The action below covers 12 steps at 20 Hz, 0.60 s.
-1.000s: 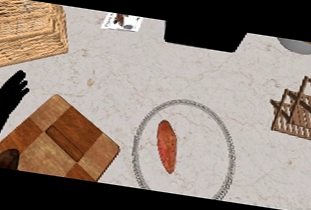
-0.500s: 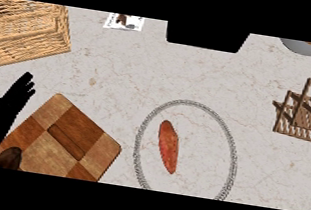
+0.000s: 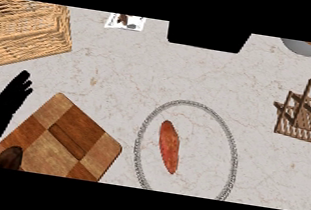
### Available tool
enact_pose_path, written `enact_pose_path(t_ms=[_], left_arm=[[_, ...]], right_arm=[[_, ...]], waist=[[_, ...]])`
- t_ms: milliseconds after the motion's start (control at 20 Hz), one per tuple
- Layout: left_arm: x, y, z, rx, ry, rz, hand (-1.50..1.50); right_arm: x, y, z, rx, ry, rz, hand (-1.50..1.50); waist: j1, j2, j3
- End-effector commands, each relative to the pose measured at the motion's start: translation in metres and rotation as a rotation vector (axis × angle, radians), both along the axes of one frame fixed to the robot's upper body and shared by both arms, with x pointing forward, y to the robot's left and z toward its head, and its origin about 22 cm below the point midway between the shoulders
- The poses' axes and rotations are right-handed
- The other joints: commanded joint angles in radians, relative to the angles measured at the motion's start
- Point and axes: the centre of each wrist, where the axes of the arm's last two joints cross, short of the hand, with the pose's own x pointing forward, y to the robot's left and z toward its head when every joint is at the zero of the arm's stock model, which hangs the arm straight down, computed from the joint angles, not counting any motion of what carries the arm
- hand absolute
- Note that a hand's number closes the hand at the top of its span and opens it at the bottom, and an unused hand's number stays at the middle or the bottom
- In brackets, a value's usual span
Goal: Pick the cupcake from the placemat and place it in the tiered shelf
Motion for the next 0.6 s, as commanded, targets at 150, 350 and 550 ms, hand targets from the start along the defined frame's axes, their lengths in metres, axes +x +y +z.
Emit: enact_pose_path(t_ms=[150,350,550], left_arm=[[0.01,-0.007,0.01,0.005,-0.007,-0.007,0.0],[0.014,-0.01,-0.003,0.005,-0.018,0.015,0.0],[0.004,-0.006,0.018,0.0,0.001,-0.007,0.0]], right_arm=[[0.024,-0.018,-0.018,0.119,0.015,-0.152,1.5],[0.03,-0.031,-0.038,-0.01,0.059,-0.095,-1.5],[0.041,-0.032,-0.041,-0.001,0.05,-0.086,-1.5]], waist=[[0.01,0.002,0.0],[0.003,0.005,0.001],[0.006,0.002,0.001]])
